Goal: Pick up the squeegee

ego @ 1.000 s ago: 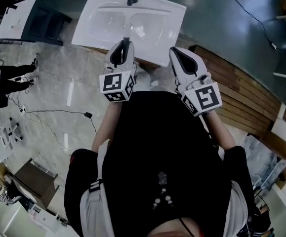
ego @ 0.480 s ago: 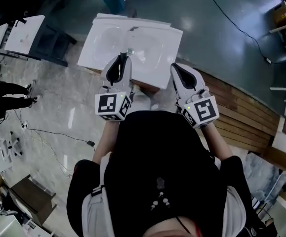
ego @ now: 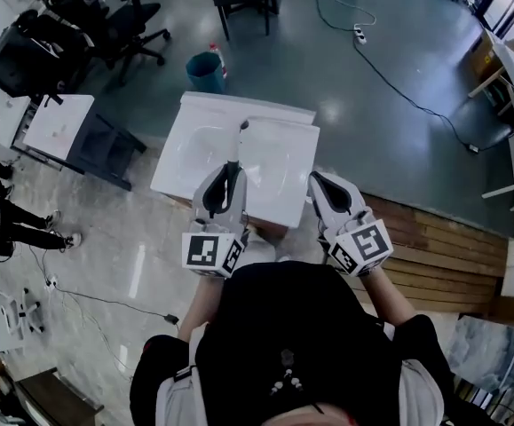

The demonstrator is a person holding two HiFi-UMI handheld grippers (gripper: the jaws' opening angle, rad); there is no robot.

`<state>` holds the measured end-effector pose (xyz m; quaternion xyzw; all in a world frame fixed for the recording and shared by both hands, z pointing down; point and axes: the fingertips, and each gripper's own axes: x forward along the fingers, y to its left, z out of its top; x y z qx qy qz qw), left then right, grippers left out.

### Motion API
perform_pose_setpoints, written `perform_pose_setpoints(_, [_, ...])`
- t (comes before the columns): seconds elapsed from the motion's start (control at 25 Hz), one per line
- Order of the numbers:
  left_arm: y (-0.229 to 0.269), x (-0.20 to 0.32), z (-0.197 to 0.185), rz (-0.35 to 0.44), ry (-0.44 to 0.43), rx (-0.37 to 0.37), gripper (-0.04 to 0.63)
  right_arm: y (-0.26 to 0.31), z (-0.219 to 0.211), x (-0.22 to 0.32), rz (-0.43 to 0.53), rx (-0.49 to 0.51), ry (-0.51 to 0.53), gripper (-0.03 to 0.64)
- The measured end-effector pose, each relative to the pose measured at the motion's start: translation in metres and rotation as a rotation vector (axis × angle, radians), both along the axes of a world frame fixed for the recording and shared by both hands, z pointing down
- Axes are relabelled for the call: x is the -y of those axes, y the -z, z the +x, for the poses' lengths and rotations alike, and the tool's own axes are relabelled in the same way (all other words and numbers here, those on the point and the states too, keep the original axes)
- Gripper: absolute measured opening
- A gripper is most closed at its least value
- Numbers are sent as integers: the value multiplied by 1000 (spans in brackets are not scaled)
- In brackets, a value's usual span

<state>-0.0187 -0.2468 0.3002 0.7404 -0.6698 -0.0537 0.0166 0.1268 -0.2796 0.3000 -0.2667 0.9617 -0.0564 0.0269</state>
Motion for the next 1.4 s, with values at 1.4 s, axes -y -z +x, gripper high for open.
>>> perform_pose_setpoints(1.4, [8,-2,2,22,-14,-1,106,-4,-5,1,-85,33,46,2])
